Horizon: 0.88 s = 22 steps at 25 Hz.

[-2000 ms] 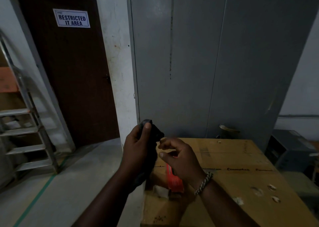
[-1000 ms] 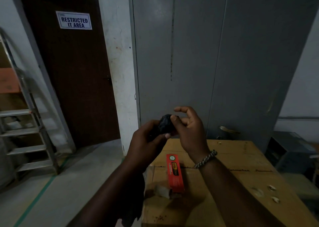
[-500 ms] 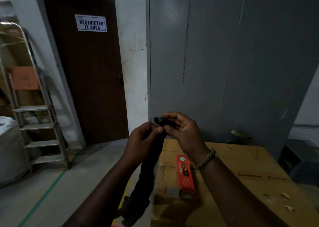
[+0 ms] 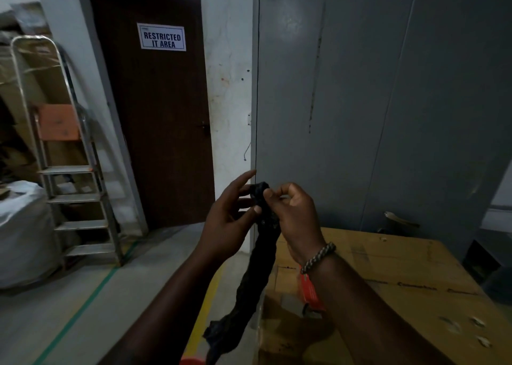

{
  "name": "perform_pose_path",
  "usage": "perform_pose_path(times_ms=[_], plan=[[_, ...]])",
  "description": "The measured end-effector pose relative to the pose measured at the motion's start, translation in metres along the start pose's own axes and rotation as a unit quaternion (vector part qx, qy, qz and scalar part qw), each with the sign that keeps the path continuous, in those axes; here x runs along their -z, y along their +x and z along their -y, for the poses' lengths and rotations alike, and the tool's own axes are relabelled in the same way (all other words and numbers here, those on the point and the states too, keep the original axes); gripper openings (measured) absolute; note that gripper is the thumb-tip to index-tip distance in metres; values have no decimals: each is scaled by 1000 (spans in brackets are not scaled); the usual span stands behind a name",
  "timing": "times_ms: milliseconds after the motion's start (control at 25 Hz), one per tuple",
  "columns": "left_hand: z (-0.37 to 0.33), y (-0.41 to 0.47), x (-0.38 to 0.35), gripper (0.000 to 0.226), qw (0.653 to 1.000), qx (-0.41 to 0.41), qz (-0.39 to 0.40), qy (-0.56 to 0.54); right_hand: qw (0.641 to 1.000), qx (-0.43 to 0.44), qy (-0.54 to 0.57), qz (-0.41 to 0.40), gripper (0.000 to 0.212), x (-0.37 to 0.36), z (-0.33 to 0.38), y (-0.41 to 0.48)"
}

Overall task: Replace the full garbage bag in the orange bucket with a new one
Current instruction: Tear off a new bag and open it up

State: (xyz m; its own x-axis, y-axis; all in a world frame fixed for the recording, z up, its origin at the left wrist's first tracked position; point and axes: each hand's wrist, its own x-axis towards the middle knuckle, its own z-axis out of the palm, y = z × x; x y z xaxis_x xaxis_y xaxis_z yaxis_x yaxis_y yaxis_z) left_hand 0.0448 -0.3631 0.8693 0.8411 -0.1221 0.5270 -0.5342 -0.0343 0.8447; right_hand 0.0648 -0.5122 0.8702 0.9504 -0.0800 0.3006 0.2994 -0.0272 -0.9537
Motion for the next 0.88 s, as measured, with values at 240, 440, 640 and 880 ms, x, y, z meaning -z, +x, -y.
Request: perform_pose_path(times_ms=[240,440,640,880], plan=[[3,6,9,14,995,33,-89,20,995,20,15,101,32,2,-8,-10],[2,9,3,23,990,69,-120,23,994,67,-21,85,43,-3,-3,-14],[4,11,-3,10,989,71,-131,21,996,77,-47,4,8,3,-3,-3],[4,15,-7,9,991,58,-119,22,997,68,-4,39,16,10,-4,-4]])
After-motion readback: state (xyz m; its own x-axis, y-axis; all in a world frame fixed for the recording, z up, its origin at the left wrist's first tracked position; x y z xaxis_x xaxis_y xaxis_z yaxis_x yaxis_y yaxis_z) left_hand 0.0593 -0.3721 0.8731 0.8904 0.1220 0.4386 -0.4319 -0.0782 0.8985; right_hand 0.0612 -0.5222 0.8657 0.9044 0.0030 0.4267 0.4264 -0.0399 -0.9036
